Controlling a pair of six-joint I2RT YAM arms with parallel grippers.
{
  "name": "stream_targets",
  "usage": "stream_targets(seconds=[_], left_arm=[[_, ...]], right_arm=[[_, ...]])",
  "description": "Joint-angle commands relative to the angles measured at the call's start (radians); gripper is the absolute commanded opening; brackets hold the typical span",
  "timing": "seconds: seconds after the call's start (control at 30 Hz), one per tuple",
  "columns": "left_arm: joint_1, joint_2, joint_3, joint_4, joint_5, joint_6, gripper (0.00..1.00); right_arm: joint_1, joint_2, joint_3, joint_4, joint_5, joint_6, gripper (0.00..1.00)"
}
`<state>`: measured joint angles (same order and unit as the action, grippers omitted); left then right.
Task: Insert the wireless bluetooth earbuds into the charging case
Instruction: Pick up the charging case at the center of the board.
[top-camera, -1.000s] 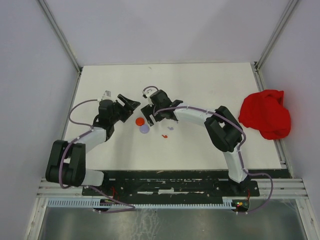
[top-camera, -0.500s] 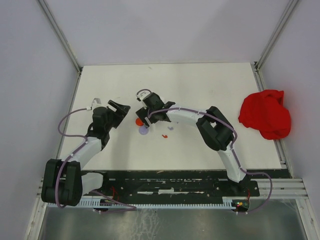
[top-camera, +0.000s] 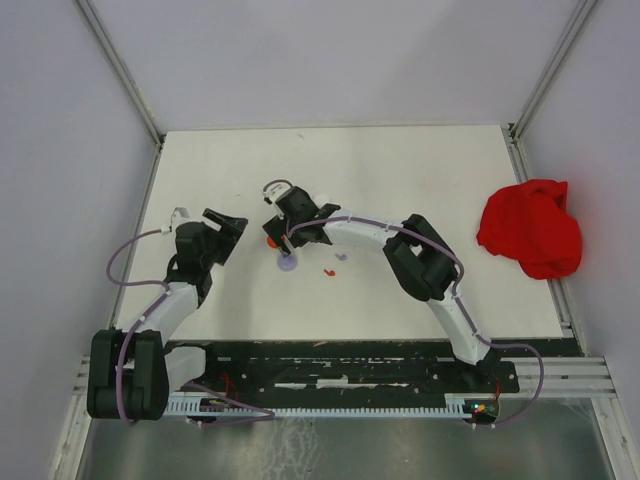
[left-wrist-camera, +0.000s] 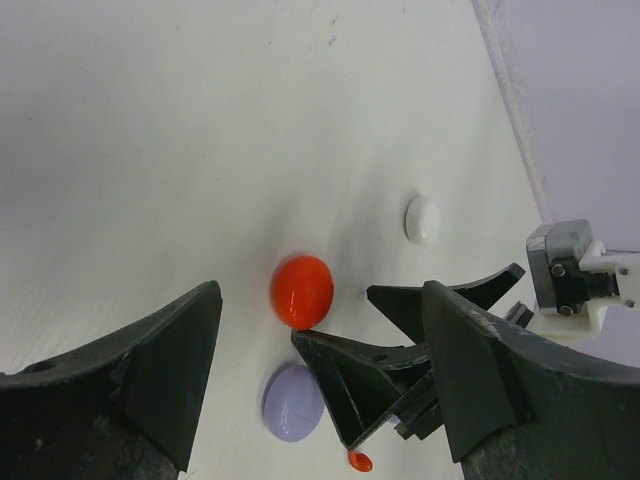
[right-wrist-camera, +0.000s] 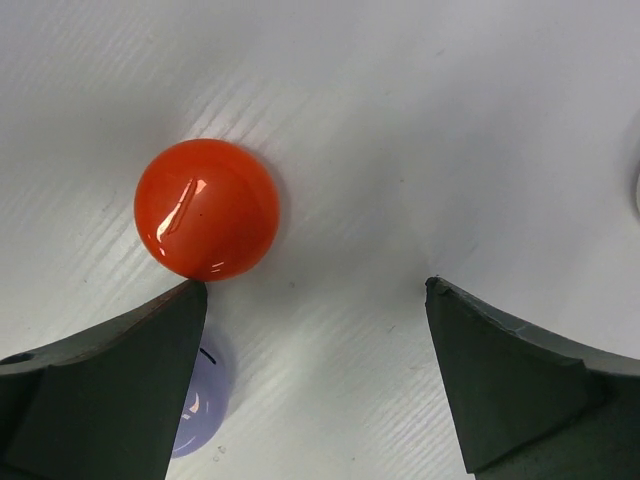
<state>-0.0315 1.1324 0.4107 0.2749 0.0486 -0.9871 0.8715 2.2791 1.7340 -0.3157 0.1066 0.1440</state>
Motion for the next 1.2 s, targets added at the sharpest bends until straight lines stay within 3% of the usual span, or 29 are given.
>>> stream_targets(seconds=[0.0,0.53,1.17], left_arm=[[0.023,-0.04,-0.02,0.012,0.026,-0.026,0.87],[0.053,-0.084,-0.046,-0.002,0.054,-0.024,0.87],[0.061,-0.059,-0.05,0.018,0.082,-0.03,0.87]], right_arm=[[0.016,0.023,0.075,-0.001,0.01,-0.012,0.99],[0.029,0.104,0.205,-0.044,-0.007,-0.037,0.97],[0.047,0.146,0.244,-0.051,-0.073,0.001,0.78]])
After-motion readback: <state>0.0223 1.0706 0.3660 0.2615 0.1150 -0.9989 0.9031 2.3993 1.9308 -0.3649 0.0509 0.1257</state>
